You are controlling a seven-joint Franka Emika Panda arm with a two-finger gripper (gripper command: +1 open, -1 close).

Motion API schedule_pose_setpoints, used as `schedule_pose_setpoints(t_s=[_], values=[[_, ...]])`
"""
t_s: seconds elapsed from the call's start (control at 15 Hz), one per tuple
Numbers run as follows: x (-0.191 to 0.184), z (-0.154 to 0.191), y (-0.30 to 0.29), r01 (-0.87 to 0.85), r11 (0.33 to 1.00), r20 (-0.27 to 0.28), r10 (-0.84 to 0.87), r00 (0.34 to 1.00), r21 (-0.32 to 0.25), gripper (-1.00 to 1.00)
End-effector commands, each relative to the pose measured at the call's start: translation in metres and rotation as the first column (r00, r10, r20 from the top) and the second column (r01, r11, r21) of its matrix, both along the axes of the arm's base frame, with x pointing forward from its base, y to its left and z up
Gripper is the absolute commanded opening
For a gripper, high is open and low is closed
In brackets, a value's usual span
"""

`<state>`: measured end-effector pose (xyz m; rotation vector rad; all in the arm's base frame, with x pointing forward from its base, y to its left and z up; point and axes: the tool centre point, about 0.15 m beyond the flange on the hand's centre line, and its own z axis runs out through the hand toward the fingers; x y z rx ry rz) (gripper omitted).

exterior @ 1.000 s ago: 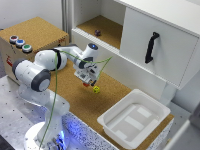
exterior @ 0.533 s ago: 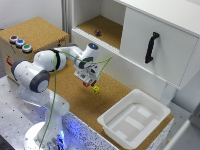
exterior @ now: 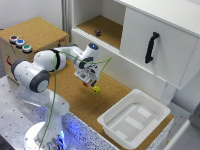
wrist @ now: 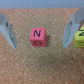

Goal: Go to the tower of blocks and take off the pink block

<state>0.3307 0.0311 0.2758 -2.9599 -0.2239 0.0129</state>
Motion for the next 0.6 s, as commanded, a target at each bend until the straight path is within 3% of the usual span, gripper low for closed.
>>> schedule_pose_setpoints(t_s=[0.0, 0.13, 0.33, 0.53], values=[[-0.001, 0.021, -0.035, -0.019, 1.000, 0.076, 0.021, 0.997, -0.018, 1.00], [0.004, 0.011, -0.059, -0.013, 0.998, 0.037, 0.015, 0.999, -0.060, 1.00], [0.014, -0.003, -0.082, -0.069, 0.994, 0.031, 0.071, 0.997, -0.082, 1.00], [0.031, -0.025, -0.097, -0.119, 0.992, 0.025, 0.121, 0.992, -0.052, 1.00]])
